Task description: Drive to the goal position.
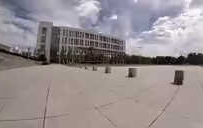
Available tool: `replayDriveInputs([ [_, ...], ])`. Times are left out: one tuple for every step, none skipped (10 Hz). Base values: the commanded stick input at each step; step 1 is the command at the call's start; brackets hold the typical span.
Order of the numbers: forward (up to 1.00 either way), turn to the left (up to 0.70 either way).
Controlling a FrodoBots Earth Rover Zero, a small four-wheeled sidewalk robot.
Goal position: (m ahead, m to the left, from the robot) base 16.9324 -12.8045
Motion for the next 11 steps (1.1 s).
replayDriveInputs([
  [1.00,-0.40],
  [1.00,-0.40],
  [1.00,-0.40],
  [1.00,-0.40],
  [1.00,-0.40],
  [1.00,-0.40],
  [1.00,-0.40],
  [1.00,-0.40],
  [1.00,-0.40],
  [1.00,-0.40],
  [1.00,-0.40],
])
